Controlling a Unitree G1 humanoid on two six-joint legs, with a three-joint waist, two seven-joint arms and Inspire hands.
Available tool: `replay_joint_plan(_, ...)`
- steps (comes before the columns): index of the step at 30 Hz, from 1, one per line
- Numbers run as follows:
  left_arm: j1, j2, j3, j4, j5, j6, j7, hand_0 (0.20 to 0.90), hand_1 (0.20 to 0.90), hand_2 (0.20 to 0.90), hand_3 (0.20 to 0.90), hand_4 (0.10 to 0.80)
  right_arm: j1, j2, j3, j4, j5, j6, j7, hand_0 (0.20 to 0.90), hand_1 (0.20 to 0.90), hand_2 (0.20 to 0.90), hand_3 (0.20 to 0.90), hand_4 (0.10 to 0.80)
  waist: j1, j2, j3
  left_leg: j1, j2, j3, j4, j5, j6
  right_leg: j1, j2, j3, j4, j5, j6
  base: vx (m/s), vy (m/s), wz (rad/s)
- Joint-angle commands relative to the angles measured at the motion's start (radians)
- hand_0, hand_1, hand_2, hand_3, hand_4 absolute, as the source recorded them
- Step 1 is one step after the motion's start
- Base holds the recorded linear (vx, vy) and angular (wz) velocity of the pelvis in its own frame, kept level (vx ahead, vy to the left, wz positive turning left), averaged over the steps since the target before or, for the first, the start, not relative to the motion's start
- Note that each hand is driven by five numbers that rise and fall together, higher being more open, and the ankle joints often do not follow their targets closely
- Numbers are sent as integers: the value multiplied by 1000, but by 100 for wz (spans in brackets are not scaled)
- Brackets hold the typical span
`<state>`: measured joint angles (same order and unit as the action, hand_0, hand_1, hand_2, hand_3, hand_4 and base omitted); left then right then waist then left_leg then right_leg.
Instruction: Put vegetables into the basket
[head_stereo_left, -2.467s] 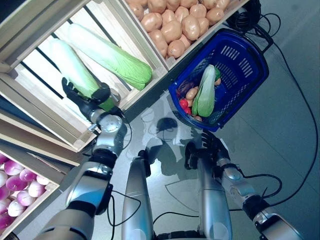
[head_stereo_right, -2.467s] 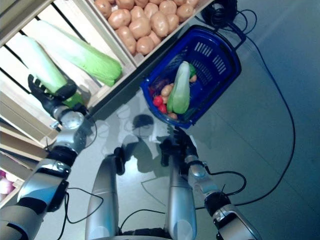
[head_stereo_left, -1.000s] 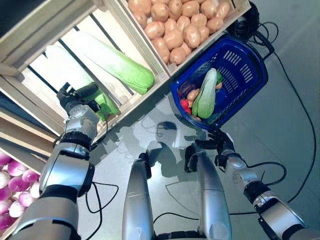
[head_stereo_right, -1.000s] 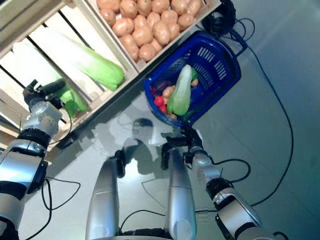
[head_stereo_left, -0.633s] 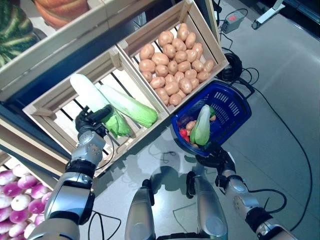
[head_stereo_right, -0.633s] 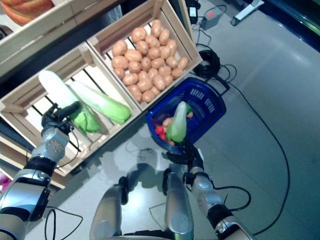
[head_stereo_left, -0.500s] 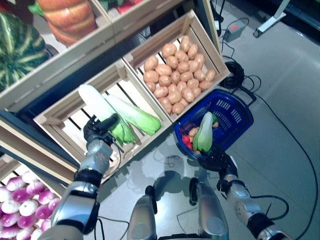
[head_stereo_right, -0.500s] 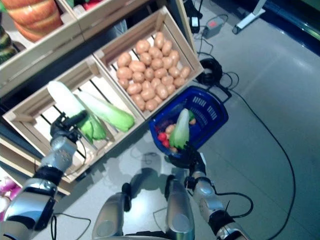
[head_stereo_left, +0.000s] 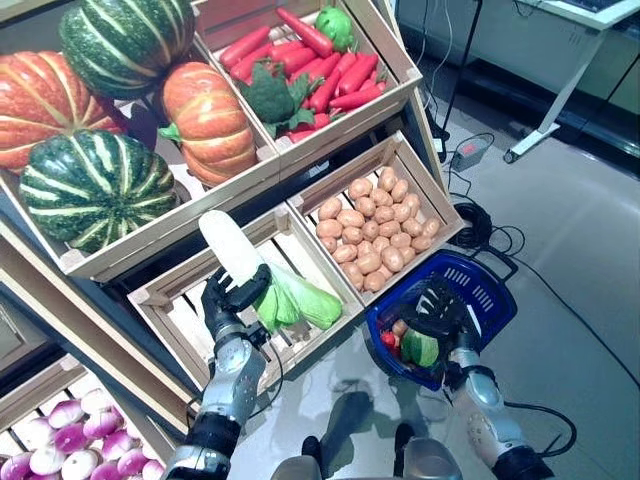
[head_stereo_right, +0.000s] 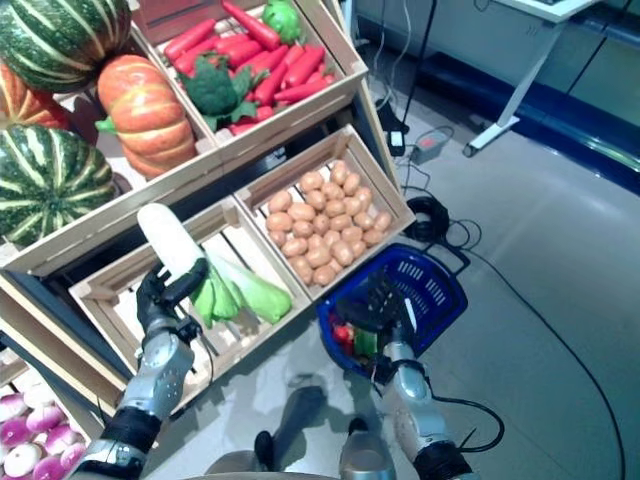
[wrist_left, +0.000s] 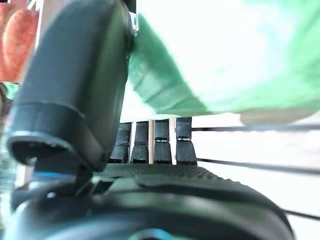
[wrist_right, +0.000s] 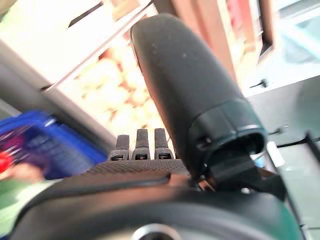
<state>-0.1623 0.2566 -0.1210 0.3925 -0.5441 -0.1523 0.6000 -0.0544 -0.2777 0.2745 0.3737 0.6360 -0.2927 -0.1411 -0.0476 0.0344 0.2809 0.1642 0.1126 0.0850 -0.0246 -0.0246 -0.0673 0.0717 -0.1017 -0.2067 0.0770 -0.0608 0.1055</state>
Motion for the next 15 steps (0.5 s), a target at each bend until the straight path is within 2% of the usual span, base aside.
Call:
replay_joint_plan(1,-156,167,-31,-215,269,-231,-116,300,300,300,300,400,-13,21,-26,-83,37,-149,148,900,900,900,900,800,29,-27,-187,-22,-38,-4,-29,30,19,79,-57,-7,-105,74,-4,32,-82,5)
replay_joint_plan(7,-173,171,-90,-246,372,-213,-216,300,300,300,300,400,-111,-12,-87,-164,135,-114,272,900,900,900,900,800,45,-42,-205,-10,-26,1,-63,32,13,100,-40,-26,-148,91,-1,23,-97,8)
replay_joint_plan(10,-205,187,-126,-261,457,-214,-253,300,300,300,300,400,-173,-42,-111,-203,205,-13,317,900,900,900,900,800,50,-56,-218,-18,-24,1,-63,26,11,100,-31,-31,-164,96,1,0,-100,10)
replay_joint_plan(15,-223,206,-162,-261,537,-234,-257,300,300,300,300,400,-201,-56,-114,-216,279,74,365,900,900,900,900,800,49,-66,-225,-15,-15,13,-63,24,8,97,-26,-28,-164,95,-1,8,-61,0)
